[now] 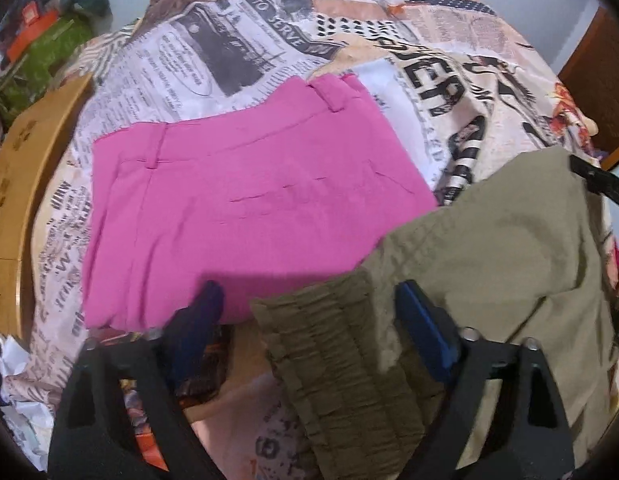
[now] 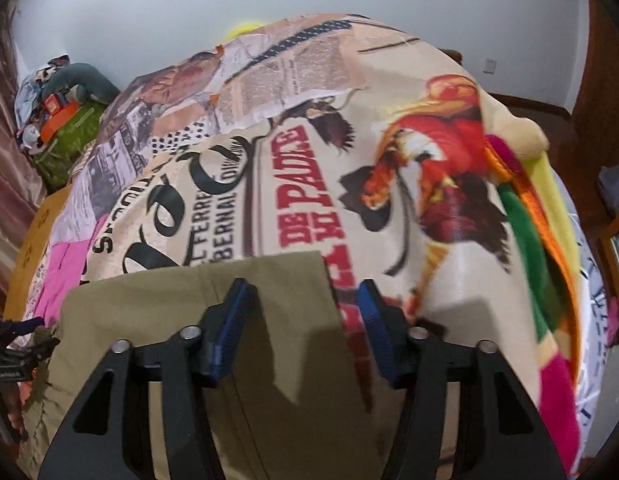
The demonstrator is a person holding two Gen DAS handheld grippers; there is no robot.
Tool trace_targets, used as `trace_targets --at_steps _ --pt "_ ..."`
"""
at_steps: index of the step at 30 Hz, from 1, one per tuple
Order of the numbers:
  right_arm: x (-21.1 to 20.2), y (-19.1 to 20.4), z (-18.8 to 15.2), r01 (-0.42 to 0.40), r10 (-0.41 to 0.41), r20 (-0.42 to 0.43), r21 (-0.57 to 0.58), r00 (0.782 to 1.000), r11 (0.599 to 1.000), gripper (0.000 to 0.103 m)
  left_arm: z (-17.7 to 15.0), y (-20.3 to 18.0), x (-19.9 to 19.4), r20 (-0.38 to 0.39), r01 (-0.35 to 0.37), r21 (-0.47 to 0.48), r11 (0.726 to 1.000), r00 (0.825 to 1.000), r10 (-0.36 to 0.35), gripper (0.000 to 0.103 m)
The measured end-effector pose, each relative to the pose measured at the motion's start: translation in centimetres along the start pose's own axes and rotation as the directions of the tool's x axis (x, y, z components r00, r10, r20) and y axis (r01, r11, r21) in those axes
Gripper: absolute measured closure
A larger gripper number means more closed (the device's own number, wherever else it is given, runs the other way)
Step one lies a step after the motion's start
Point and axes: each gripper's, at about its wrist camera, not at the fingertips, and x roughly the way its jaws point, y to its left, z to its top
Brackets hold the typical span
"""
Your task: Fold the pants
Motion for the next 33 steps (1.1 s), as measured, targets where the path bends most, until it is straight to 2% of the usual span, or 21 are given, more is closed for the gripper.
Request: trace_targets --at_steps 1,3,5,9,13,16,20,25,29,33 --pt "0.0 0.3 0.0 -0.001 0.001 0.006 -0.002 1.000 1.000 0.067 0.0 0.0 0.0 0.000 0.021 -0.002 1.000 1.000 -0.021 0.033" --pt "0.1 0.6 0.1 0.010 -0.010 0.010 -0.018 1.000 1.000 0.077 0.0 -0.2 -0.5 0.024 -0.006 0.000 1.000 1.000 0.006 0.043" --pt "0.0 1.1 0.1 0.036 -0.036 0.005 -0.056 0.999 0.998 0.088 -0.1 -0.4 -0.9 0.040 -0.019 0.012 1.000 0.999 0.018 0.045" --pt "-0.9 1.2 0.2 0.046 -0.045 0.015 -0.069 0.999 0.997 0.090 -0.3 -0.5 -1.9 0.063 -0.044 0.019 0.999 0.997 0.043 0.049" --pt "-2.7 1.2 0.7 0.057 -0.054 0.059 -0.055 0.997 0.997 0.092 0.2 -0.7 -4.0 0.109 -0.064 0.021 0.998 0.992 0.062 0.051" --pt "-5.0 1.8 1.8 0.069 -0.060 0.103 -0.087 0.993 0.994 0.095 0.9 -0.9 -6.4 0.156 -0.065 0.025 0.998 0.986 0.061 0.051" --pt "-9.2 2.8 3.5 0.097 -0.073 0.189 -0.125 0.979 0.987 0.098 2.1 -1.7 -10.2 0.235 -0.069 0.029 0.997 0.970 0.060 0.052" --pt "-15.0 3.3 4.8 0.101 -0.064 0.294 -0.111 0.954 0.989 0.098 2.6 -3.0 -14.8 0.315 -0.067 0.043 0.997 0.948 0.050 0.052" --pt "-18.3 3.6 4.2 0.090 -0.052 0.335 -0.099 0.941 0.991 0.098 1.5 -4.1 -17.6 0.348 -0.069 0.066 0.995 0.936 0.041 0.052" --pt "-20.4 3.8 2.4 0.081 -0.042 0.349 -0.099 0.936 0.992 0.098 0.0 -4.4 -19.0 0.345 -0.066 0.075 0.995 0.938 0.036 0.052"
